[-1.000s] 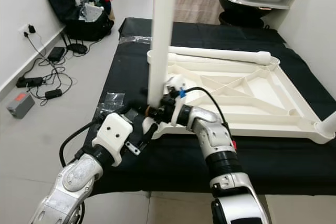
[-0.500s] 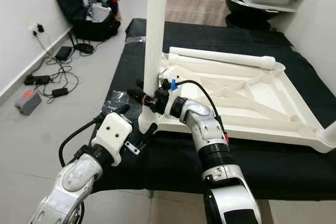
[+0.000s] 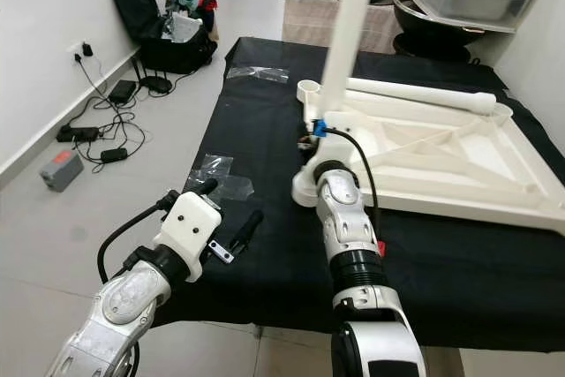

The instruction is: Building children table

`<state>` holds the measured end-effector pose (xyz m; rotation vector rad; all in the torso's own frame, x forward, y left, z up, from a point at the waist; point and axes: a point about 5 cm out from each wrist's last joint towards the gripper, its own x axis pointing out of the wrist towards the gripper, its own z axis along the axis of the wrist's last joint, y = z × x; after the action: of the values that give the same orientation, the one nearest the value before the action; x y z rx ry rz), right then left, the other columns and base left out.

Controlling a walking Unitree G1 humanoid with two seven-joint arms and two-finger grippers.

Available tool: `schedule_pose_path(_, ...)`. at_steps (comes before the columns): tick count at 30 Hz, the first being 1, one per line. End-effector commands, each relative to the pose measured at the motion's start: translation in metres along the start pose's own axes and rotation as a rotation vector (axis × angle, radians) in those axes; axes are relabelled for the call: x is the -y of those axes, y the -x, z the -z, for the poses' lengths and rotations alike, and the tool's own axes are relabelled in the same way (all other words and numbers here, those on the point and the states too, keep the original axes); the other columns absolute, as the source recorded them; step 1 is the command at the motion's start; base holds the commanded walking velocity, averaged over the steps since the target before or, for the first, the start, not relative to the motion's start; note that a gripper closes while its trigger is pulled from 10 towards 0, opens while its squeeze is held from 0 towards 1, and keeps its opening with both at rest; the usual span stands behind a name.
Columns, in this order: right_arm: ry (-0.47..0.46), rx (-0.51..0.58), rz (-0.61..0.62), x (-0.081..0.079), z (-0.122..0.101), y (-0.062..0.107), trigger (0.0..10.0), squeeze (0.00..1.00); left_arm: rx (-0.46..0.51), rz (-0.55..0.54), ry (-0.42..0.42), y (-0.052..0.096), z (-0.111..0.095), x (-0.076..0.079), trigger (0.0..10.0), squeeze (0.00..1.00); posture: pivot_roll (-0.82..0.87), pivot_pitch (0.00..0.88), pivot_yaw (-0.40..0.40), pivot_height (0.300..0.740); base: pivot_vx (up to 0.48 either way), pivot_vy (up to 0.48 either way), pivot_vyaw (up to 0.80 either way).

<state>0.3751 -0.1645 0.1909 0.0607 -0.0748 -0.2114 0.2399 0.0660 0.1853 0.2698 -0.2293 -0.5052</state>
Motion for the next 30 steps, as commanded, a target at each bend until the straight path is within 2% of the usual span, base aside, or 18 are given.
schedule_pose_path(1,0.029,-0.052,0.103,0.011,0.008,0.003,0.0,0.0,-0.009,0.009,-0.01,0.001,0.003,0.001,10.0,0.0,0.11,0.091,-0.066,0.74,0.0,0.0,0.0)
schedule_pose_path(3,0.006,-0.065,0.238,0.009,0.008,0.014,0.0,0.0,-0.006,0.007,-0.01,0.0,0.002,0.002,10.0,0.0,0.11,0.092,-0.073,0.74,0.0,0.0,0.0)
schedule_pose_path(6,-0.01,-0.07,0.277,0.005,0.008,0.018,0.0,0.0,-0.007,0.007,-0.009,0.0,0.002,0.002,10.0,0.0,0.11,0.092,-0.073,0.74,0.0,0.0,0.0)
schedule_pose_path(7,-0.014,-0.069,0.264,-0.002,0.008,0.019,4.2,0.0,-0.008,0.006,-0.009,0.001,0.002,0.002,10.0,0.0,0.11,0.095,-0.076,0.74,0.0,0.0,0.0)
schedule_pose_path(8,-0.014,-0.069,0.264,-0.002,0.008,0.019,4.2,0.0,-0.008,0.006,-0.009,0.001,0.002,0.002,10.0,0.0,0.11,0.095,-0.076,0.74,0.0,0.0,0.0)
schedule_pose_path(9,-0.01,-0.06,0.234,-0.008,0.007,0.018,10.0,0.0,-0.011,0.004,-0.01,0.001,0.003,0.001,10.0,0.0,0.11,0.096,-0.075,0.74,0.0,0.0,0.0)
schedule_pose_path(10,-0.04,-0.035,0.118,-0.019,0.006,0.014,10.0,0.0,-0.015,0.003,-0.009,0.002,0.004,0.001,10.0,0.0,0.11,0.097,-0.075,0.74,0.0,0.0,0.0)
schedule_pose_path(11,-0.04,-0.035,0.118,-0.019,0.006,0.014,10.0,0.0,-0.015,0.003,-0.009,0.002,0.004,0.001,10.0,0.0,0.11,0.097,-0.075,0.74,0.0,0.0,0.0)
schedule_pose_path(12,-0.038,-0.017,0.074,-0.021,0.004,0.013,10.0,1.0,-0.016,0.003,-0.009,0.002,0.004,0.001,10.0,0.0,0.11,0.098,-0.077,0.74,0.0,0.0,0.0)
schedule_pose_path(15,-0.025,-0.005,0.019,-0.021,0.004,0.011,10.0,1.0,-0.016,0.003,-0.009,0.002,0.004,0.002,10.0,0.0,0.11,0.098,-0.076,0.74,0.0,0.0,0.0)
schedule_pose_path(16,-0.016,-0.01,-0.064,-0.023,0.006,0.009,10.0,1.0,-0.016,0.003,-0.007,0.001,0.004,0.002,10.0,0.0,0.1,0.099,-0.076,0.74,0.0,0.0,0.0)
schedule_pose_path(17,-0.016,-0.01,-0.064,-0.023,0.006,0.009,10.0,1.0,-0.016,0.003,-0.007,0.001,0.004,0.002,10.0,0.0,0.1,0.099,-0.076,0.74,0.0,0.0,0.0)
schedule_pose_path(18,-0.008,-0.051,-0.17,-0.023,0.011,0.007,10.0,1.0,-0.015,0.002,-0.007,0.001,0.004,0.002,10.0,0.0,0.11,0.1,-0.078,0.74,0.0,0.0,0.0)
schedule_pose_path(19,0.01,-0.099,-0.283,-0.025,0.018,0.007,10.0,0.0,-0.015,0.002,-0.007,0.001,0.004,0.002,10.0,0.0,0.11,0.1,-0.078,0.74,0.0,0.0,0.0)
schedule_pose_path(21,0.032,-0.156,-0.517,-0.025,0.025,0.011,10.0,0.0,-0.016,0.0,-0.008,0.001,0.004,0.001,10.0,0.0,0.1,0.102,-0.075,0.74,0.0,0.0,0.0)
schedule_pose_path(24,0.047,-0.167,-0.605,-0.025,0.027,0.013,10.0,0.0,-0.017,0.0,-0.009,0.001,0.005,0.001,10.0,0.0,0.1,0.101,-0.075,0.74,0.0,0.0,0.0)
schedule_pose_path(28,0.032,-0.192,-0.958,-0.016,0.022,0.025,10.0,0.0,-0.019,0.001,-0.01,0.002,0.005,0.001,10.0,0.0,0.11,0.1,-0.076,0.74,0.0,0.0,0.0)
schedule_pose_path(30,0.024,-0.19,-1.004,-0.015,0.02,0.027,10.0,0.0,-0.019,0.001,-0.01,0.002,0.005,0.001,10.0,0.0,0.11,0.1,-0.076,0.74,0.0,0.0,0.0)
